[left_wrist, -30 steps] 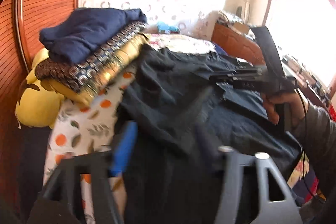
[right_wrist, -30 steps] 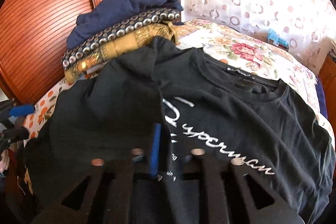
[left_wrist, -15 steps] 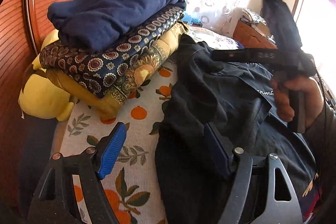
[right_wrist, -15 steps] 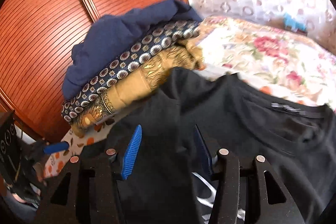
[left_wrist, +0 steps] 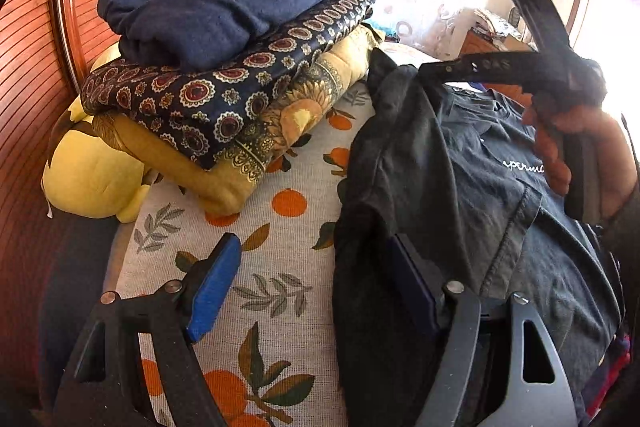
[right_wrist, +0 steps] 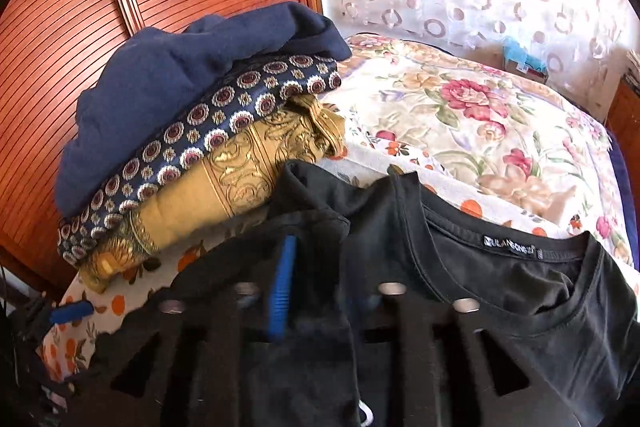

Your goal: Fold small clothes

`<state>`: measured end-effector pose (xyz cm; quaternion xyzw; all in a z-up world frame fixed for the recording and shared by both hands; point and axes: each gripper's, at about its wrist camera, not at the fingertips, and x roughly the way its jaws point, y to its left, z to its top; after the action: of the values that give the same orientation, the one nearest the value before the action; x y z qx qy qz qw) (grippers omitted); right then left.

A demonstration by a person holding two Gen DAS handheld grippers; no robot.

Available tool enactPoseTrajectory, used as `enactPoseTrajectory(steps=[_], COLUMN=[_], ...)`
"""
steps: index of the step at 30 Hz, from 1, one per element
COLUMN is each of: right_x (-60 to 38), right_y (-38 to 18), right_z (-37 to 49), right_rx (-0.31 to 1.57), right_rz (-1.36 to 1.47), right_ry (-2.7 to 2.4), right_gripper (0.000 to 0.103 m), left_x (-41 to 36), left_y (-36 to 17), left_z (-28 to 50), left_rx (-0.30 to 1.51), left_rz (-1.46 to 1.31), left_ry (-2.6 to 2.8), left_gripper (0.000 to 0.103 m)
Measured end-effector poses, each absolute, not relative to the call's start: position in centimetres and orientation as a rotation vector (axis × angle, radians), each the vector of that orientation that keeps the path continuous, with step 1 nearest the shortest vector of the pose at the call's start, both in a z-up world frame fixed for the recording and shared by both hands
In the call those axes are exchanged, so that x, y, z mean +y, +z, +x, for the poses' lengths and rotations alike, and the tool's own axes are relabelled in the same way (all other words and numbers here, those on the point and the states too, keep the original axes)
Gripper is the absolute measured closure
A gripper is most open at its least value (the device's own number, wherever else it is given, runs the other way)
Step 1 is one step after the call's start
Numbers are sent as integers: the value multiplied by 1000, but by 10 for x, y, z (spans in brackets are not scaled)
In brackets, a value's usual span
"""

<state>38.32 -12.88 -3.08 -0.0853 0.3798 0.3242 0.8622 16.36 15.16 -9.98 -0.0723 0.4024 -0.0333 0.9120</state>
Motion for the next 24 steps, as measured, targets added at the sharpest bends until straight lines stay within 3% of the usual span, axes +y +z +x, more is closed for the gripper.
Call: enactPoseTrajectory(steps=[5, 17, 24], right_x=[-154, -293, -373], right_y=[-25, -47, -43], right_z=[363, 264, 225], right_rx=[744, 715, 717], right_rz=[-200, -208, -154], right_ry=[674, 572, 460], right_gripper=[39, 39, 39], left_x=[147, 67, -13], left_y=[-90, -27, -36], left_z=[160, 142, 149], left_rx=[802, 656, 694], left_rz=[-121, 43, 124], left_ry=[-63, -219, -383], left_gripper=[26, 21, 21])
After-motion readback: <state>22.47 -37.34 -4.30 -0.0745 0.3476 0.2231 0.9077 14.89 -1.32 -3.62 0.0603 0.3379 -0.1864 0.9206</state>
